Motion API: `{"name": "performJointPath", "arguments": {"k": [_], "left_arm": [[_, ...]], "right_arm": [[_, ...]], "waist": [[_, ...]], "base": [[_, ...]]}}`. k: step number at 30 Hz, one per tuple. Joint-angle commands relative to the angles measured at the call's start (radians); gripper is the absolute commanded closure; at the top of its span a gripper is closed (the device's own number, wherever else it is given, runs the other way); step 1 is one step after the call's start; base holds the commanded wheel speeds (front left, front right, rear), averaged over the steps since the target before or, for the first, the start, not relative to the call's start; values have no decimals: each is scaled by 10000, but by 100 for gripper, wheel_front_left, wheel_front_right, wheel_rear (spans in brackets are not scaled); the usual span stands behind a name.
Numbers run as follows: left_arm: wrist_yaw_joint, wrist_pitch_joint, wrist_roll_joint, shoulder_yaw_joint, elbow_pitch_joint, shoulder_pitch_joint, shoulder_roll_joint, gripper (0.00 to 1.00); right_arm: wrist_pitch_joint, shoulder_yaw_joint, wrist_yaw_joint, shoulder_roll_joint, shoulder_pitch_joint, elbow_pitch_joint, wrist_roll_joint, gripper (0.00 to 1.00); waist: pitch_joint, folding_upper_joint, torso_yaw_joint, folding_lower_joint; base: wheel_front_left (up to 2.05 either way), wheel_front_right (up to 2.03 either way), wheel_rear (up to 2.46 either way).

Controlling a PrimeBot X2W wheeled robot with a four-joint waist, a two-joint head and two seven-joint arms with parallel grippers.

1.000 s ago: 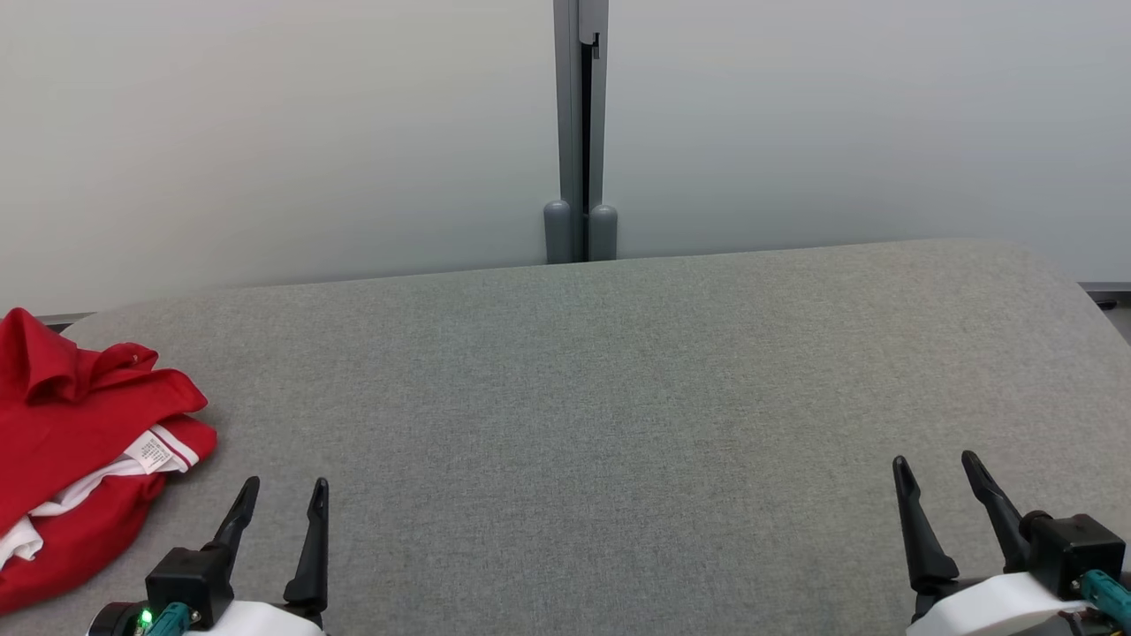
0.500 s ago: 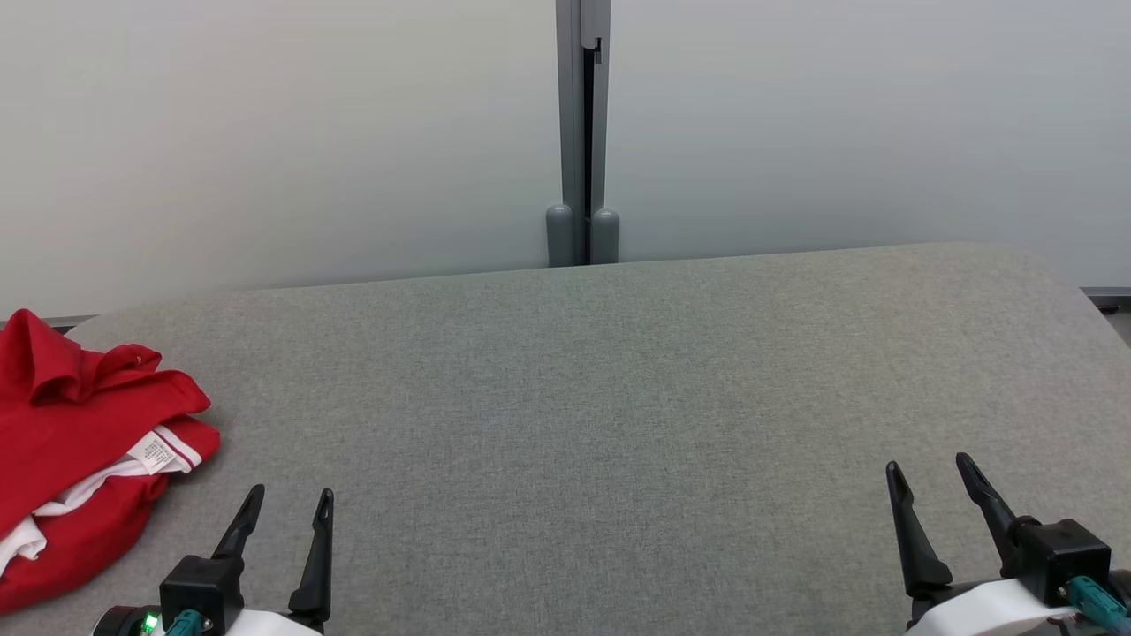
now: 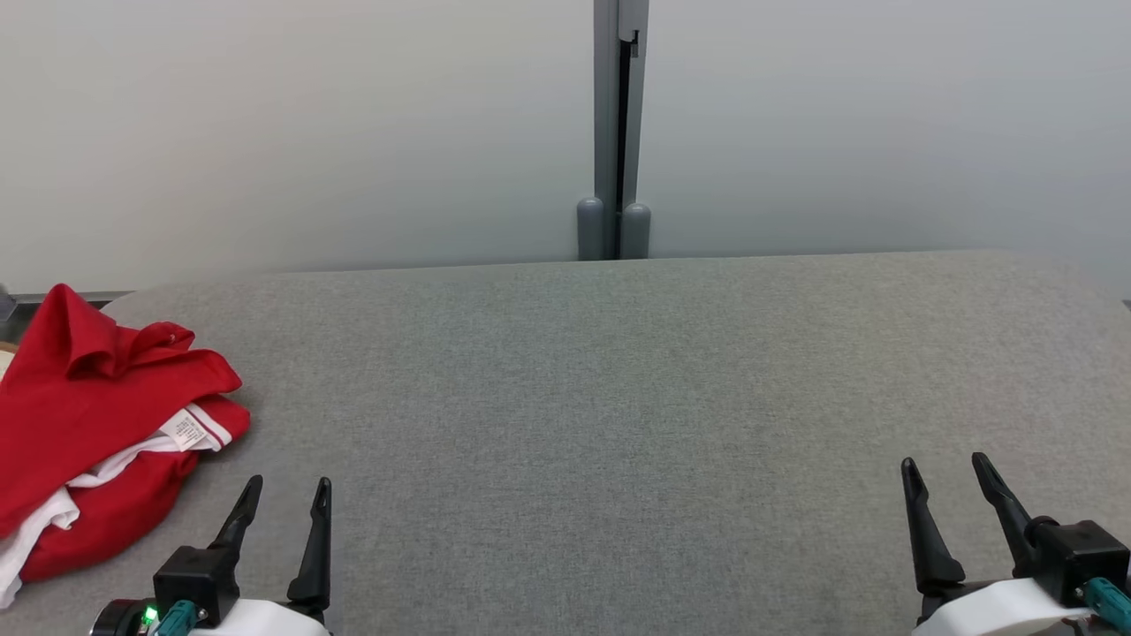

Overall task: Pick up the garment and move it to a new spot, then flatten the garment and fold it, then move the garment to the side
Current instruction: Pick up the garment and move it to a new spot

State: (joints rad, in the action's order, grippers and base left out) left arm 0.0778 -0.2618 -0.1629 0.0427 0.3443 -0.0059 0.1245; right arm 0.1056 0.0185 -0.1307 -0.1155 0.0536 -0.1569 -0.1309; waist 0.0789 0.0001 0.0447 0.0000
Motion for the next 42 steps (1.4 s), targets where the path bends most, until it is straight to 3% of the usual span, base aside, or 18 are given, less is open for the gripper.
{"name": "performJointPath", "arguments": {"k": [1,22,30,42], "left_arm": [[-1,-45,-46,-49,22,-104,41,0],[23,-30,-438,-850,-22,-148,274,0],[9,-30,-434,-921,-44,-151,218,0],[14,-32,-349,-788,82,-556,96,0]], "right_arm": [[25,4,0,-6,46,19,-54,0],[-63,1191,1,309,-236,707,-335,0],[-129,1196,1,393,-240,769,-292,0],[-247,1245,1,323,-390,919,-208,0]], "waist": [[-15,-1,138,0],[-151,-1,3609,0],[-214,-1,3917,0],[-470,-1,3739,0]], "base": [[0,0,0],[0,0,0],[0,0,0],[0,0,0]]}}
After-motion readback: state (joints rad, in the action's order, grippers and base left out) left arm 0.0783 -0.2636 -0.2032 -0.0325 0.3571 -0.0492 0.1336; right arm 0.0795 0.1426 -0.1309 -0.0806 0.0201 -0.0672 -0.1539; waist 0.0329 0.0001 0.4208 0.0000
